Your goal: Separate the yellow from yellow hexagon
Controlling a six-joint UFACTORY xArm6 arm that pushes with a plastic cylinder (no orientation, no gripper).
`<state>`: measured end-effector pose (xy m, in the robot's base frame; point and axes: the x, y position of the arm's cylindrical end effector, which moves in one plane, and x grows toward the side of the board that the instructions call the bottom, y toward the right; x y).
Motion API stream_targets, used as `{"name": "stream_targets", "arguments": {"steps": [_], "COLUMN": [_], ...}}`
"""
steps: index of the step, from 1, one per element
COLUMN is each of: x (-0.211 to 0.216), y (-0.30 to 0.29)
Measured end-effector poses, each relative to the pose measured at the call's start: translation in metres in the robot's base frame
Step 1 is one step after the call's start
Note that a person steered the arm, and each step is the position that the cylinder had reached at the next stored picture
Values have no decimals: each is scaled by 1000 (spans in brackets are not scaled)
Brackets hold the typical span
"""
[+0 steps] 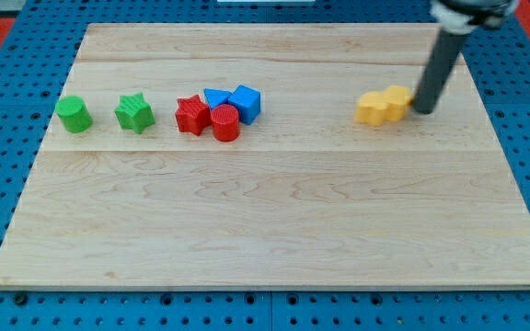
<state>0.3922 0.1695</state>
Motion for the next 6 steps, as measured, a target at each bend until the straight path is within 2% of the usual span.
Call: {"name": "stream_targets", "arguments": {"steps": [1,2,3,4,5,6], "x": [23,9,4,24,-12,-37], "y": [-90,-116,-92,-66,-48,-87]}}
